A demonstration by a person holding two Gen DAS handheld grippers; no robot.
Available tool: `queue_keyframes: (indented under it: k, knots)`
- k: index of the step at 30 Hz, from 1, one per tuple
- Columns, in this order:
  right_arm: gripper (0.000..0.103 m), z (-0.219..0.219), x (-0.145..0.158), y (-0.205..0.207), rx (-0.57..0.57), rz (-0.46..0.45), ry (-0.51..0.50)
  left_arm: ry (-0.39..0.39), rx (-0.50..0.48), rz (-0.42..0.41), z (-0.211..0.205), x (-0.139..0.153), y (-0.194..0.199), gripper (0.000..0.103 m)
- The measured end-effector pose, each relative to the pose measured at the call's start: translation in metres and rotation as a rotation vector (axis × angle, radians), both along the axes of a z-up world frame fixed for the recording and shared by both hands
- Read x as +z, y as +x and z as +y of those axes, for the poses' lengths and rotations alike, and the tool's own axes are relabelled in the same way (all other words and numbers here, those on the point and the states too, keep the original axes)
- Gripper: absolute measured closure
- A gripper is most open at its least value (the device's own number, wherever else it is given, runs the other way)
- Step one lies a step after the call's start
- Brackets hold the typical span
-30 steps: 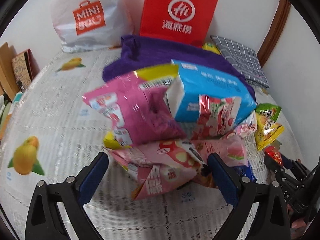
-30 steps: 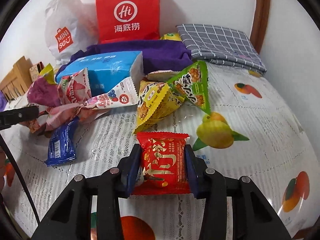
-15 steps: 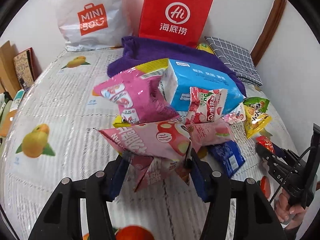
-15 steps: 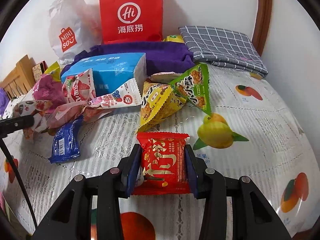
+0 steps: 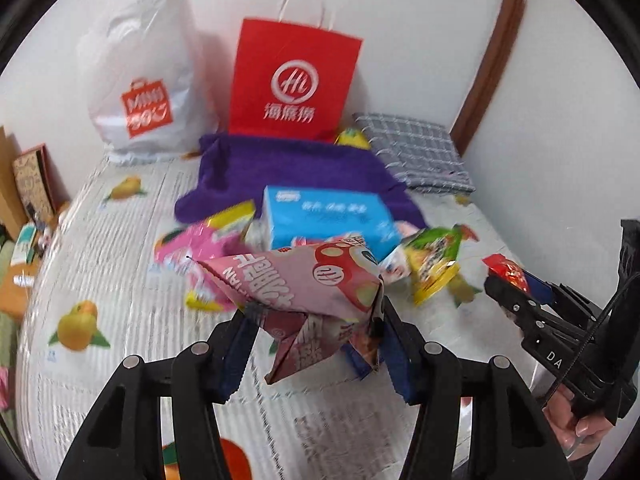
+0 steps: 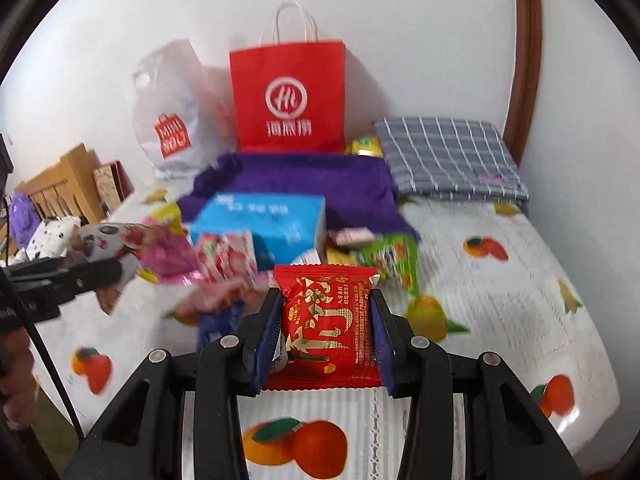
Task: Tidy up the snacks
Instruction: 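Carry both packets onto the purple towel and open both grippers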
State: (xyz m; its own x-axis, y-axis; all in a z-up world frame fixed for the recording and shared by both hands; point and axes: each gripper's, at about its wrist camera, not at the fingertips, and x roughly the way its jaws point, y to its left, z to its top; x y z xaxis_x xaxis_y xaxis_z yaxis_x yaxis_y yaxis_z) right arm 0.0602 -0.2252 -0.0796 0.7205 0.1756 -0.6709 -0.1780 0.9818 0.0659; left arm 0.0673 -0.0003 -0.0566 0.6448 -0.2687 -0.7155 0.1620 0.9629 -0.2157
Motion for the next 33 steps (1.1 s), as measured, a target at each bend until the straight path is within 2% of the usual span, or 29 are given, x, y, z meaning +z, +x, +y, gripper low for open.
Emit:
queue_keyframes:
  k: [6,16,22,25,33]
  knots:
    - [0.061,0.004,0.026,0.015,0.018,-0.015,0.013,0.008,-0.024,-0.037,-0.013,0.027,0.019,0.047]
    - [0.061,0.020,0.048,0.074,0.073,-0.027,0.002,0.029,-0.040,-0.069,-0.020,0.051,0.071,0.047]
    - [0.061,0.029,0.065,0.121,0.101,-0.049,0.032,0.055,-0.045,-0.069,-0.020,0.057,0.110,0.047]
    - [0.061,0.030,0.066,0.145,0.117,-0.042,0.060,0.057,-0.055,-0.064,-0.019,0.057,0.127,0.047]
    - [0.061,0.033,0.063,0.207,0.118,-0.033,0.047,0.057,-0.035,-0.044,-0.003,0.048,0.173,0.047]
